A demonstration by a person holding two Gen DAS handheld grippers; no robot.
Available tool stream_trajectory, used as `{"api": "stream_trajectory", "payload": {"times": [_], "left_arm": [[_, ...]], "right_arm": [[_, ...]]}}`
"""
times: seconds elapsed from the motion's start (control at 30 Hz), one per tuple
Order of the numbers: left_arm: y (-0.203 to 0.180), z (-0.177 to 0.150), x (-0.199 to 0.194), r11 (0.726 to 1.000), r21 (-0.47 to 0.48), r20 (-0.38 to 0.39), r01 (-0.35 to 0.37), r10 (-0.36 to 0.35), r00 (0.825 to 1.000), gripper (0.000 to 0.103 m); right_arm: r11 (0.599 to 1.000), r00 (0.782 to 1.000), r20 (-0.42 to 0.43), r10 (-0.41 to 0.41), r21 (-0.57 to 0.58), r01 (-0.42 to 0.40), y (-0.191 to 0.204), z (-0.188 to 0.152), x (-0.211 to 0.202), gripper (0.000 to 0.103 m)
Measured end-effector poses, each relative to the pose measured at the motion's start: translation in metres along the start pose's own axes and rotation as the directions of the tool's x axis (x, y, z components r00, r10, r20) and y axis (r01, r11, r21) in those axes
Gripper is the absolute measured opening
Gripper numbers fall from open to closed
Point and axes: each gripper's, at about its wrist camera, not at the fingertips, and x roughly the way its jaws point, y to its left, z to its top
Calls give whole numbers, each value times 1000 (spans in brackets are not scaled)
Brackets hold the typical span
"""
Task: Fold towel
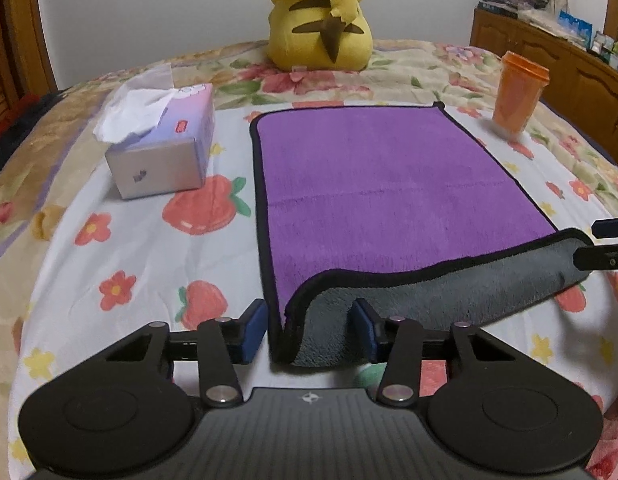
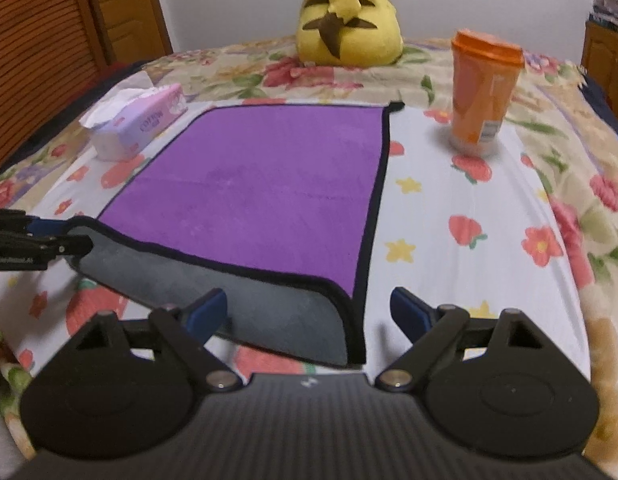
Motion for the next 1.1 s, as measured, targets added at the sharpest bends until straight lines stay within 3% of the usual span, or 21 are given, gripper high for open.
{"api": "stream_trajectory", "payload": {"times": [0.2,0.4,0.87,0.93,1.1], "left_arm": [[0,-3,3,1000,-4,-17,3,-3,1000,48],[1,-4,4,1000,-19,-22,7,-7,1000,46],[-2,-3,-1,1000,-14,-12,14,-14,1000,20],[-2,-3,-1,1000,-14,-12,15,-15,1000,17],[-4,-3,-3,1000,-10,-6,14,-14,1000,15]], "right_arm": [[999,1000,-20,19,29,-18,-4,-1,2,87],[999,998,-47,37,29,-36,-4,-1,7,79],[999,998,-48,45,31,-44,-7,0,5,39],[999,998,-46,44,30,-43,-8,0,5,28],[1000,999,-52,10,26,-9,-10,1,7,15]]}}
